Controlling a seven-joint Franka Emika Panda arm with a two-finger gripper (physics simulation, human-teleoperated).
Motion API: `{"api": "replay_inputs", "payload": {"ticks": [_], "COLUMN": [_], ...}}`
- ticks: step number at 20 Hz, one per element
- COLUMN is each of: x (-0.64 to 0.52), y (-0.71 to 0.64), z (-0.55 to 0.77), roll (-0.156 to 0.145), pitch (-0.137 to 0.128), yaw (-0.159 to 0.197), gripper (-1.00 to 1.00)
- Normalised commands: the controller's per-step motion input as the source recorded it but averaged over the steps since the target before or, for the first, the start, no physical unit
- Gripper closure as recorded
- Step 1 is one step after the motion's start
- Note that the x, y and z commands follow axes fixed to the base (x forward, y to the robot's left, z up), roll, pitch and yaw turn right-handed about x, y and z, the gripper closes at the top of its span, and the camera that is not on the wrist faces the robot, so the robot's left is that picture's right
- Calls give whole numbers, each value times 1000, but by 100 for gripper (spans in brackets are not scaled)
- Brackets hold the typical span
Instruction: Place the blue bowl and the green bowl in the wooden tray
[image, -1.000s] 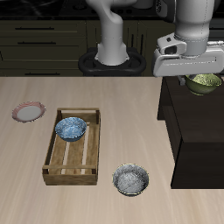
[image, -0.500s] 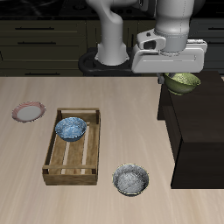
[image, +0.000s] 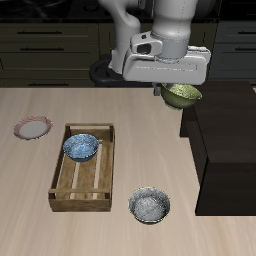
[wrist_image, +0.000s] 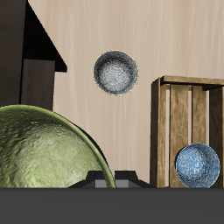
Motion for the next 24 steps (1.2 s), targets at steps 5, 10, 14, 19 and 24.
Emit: {"api": "replay_inputs", "payload": {"ticks": [5,10,14,19,24], "x": [23,-96,-67,2,188], "y": [-519,-559,-447,-508,-789], "z": [-44,-4,36,82,55], "roll": [-60,36,-3,51,-29], "pitch": [5,10,-14,3,0], "yaw": [-6,-33,-3,-28,-15], "gripper": [100,100,100,100,100]}}
